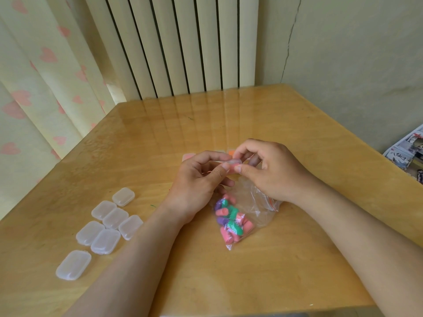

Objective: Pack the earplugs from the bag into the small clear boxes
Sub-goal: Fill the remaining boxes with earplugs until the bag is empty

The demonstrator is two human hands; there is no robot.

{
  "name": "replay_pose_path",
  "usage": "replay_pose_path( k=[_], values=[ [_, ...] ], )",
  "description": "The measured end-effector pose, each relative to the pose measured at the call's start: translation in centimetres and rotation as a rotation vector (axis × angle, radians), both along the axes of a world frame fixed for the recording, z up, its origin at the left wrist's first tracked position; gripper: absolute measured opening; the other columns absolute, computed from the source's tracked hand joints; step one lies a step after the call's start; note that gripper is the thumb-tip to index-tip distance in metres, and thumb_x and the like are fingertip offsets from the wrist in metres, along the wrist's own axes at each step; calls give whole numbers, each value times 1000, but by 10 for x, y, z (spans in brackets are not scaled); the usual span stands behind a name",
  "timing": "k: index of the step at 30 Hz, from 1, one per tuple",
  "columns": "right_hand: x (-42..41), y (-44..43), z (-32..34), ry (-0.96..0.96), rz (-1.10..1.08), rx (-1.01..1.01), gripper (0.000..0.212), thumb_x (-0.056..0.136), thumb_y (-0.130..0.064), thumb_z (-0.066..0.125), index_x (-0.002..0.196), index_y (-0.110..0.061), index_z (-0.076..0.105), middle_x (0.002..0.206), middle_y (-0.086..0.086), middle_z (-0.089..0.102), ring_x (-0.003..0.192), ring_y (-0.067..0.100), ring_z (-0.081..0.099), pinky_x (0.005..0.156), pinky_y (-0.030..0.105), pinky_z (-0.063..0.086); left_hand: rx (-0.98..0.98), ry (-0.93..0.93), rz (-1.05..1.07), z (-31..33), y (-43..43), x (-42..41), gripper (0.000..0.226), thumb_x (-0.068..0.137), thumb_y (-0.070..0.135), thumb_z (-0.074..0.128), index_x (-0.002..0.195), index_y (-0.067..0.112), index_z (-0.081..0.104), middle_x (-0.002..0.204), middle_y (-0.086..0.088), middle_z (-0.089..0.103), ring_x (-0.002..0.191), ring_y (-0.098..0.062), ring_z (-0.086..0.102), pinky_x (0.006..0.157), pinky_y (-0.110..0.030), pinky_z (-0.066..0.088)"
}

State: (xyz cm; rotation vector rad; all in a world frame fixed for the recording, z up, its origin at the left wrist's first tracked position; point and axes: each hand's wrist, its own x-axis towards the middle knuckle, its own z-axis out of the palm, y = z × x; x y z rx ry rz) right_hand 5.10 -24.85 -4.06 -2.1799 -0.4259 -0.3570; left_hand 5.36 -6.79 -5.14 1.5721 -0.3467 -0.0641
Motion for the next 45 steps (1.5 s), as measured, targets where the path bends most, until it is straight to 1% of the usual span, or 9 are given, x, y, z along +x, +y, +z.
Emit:
replay_pose_path(
  k=[6, 9, 12, 15, 18, 23, 26, 39, 45],
  values=[
    [1, -4, 2, 108, 12, 10, 11, 85, -35, 75, 86, -32, 65, 93, -14, 70, 72, 7, 66, 71, 30, 55, 5, -29, 9, -2, -1, -1, 12, 92, 3, 67, 101, 10, 71, 90, -5, 75, 71, -17, 70, 55, -24, 53],
    [2, -8, 6, 136, 3, 40, 15, 82, -40, 78, 82, -29, 68, 88, -14, 72, 69, 1, 63, 71, 25, 52, -5, -14, 11, 0, -1, -2, 26, 90, -1, 67, 111, 15, 69, 96, -7, 75, 74, -19, 72, 55, -24, 53],
    [4, -14, 12, 120, -81, 134, 19, 80, -40, 82, 80, -25, 70, 81, -11, 73, 70, 1, 64, 64, 22, 49, -12, 29, 41, 2, -2, -3, 38, 90, 0, 68, 123, 18, 63, 106, -11, 70, 76, -21, 73, 53, -26, 53],
    [11, -27, 15, 106, -240, 195, 20, 80, -42, 82, 87, -26, 71, 84, -11, 72, 71, 7, 65, 53, 31, 53, -5, 51, 61, 4, -4, -3, 33, 92, -2, 65, 121, 12, 62, 105, -15, 66, 71, -20, 72, 48, -23, 51],
    [16, -36, 12, 106, -342, 70, 17, 83, -39, 80, 95, -28, 75, 87, -16, 70, 81, 9, 67, 69, 27, 55, 21, 53, 71, 3, -4, -3, 23, 94, 0, 64, 114, 10, 65, 95, -16, 65, 63, -23, 71, 46, -23, 49],
    [16, -34, 5, 163, -362, -144, 18, 83, -26, 81, 101, -25, 79, 93, -7, 72, 86, 7, 67, 69, 16, 46, 55, 39, 78, 3, -3, -4, 17, 95, -4, 59, 106, 7, 66, 82, -8, 63, 60, -20, 70, 49, -23, 51],
    [14, -31, 4, 192, -329, -163, 21, 82, -20, 80, 103, -23, 78, 81, -13, 65, 84, 7, 67, 68, 9, 43, 56, 49, 60, 5, -4, -6, 19, 96, -7, 54, 101, 6, 66, 83, -11, 64, 60, -16, 69, 44, -21, 48],
    [15, -26, -3, 143, -282, -227, 22, 83, -11, 77, 102, -21, 78, 96, -1, 70, 87, 12, 68, 80, 25, 55, 62, 64, 45, 5, -4, -6, 20, 92, -16, 51, 97, -3, 66, 78, -15, 64, 58, -16, 67, 43, -20, 48],
    [20, -27, -9, 110, -264, -223, 25, 79, -5, 79, 99, -20, 75, 96, -2, 68, 84, 12, 67, 76, 20, 53, 74, 73, 52, 6, -4, -6, 17, 93, -13, 52, 100, -4, 65, 76, -14, 65, 54, -24, 68, 41, -21, 47]
  ],
)
